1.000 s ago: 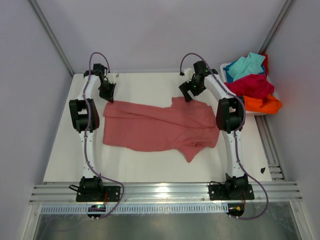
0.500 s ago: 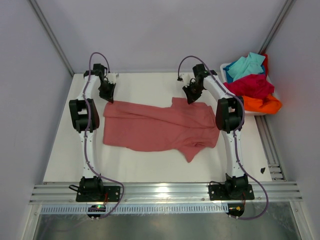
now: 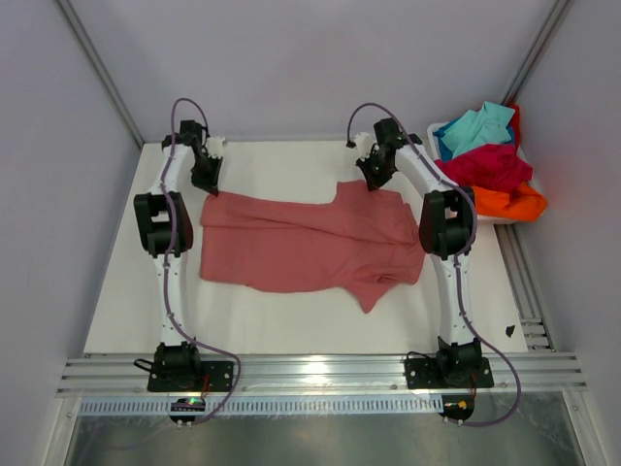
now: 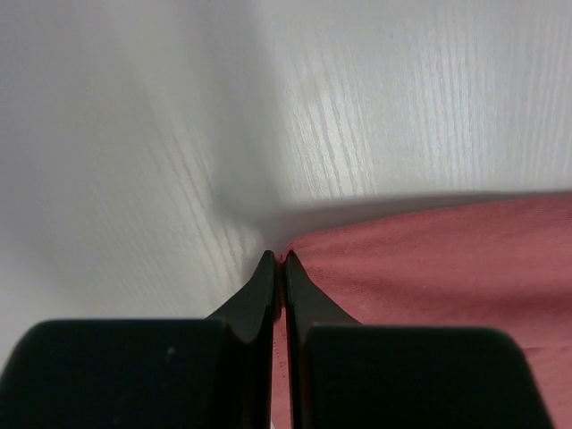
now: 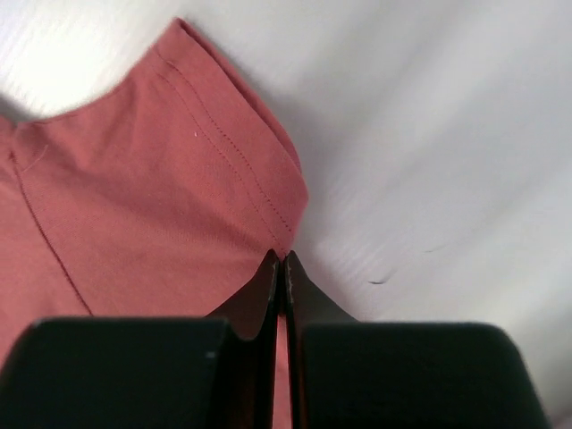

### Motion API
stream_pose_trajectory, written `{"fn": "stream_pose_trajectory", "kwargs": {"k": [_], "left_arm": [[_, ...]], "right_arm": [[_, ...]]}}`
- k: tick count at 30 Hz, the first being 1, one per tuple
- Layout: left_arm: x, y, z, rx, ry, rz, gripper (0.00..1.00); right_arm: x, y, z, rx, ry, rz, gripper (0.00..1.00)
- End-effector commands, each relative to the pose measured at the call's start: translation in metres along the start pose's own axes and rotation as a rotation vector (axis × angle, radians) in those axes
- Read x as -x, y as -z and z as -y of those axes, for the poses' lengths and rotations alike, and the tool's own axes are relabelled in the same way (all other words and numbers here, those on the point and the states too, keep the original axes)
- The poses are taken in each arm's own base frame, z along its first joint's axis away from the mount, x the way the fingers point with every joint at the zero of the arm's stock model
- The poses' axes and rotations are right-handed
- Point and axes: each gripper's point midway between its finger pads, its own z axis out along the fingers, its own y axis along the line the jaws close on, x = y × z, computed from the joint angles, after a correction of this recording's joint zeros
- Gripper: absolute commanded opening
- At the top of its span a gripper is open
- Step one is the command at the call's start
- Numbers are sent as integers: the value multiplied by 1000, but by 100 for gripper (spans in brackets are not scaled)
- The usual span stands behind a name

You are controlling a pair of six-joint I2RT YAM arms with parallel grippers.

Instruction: Fold and stack the t-shirts

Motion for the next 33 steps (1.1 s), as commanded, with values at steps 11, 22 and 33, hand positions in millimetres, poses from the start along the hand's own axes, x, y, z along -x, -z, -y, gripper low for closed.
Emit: {"fn": "stream_pose_trajectory", "kwargs": {"k": [11,22,33], "left_arm": [[136,132,-20,193,-5,554,0],[160,142,-34,266,41,662,0],[152,93,-34,306,28,605,0]], "right_arm": [[126,130,96,-597,-47,434,3],[143,149,130,-831,-47,535,3],[147,152,170,-1111,-10,545,3]]}}
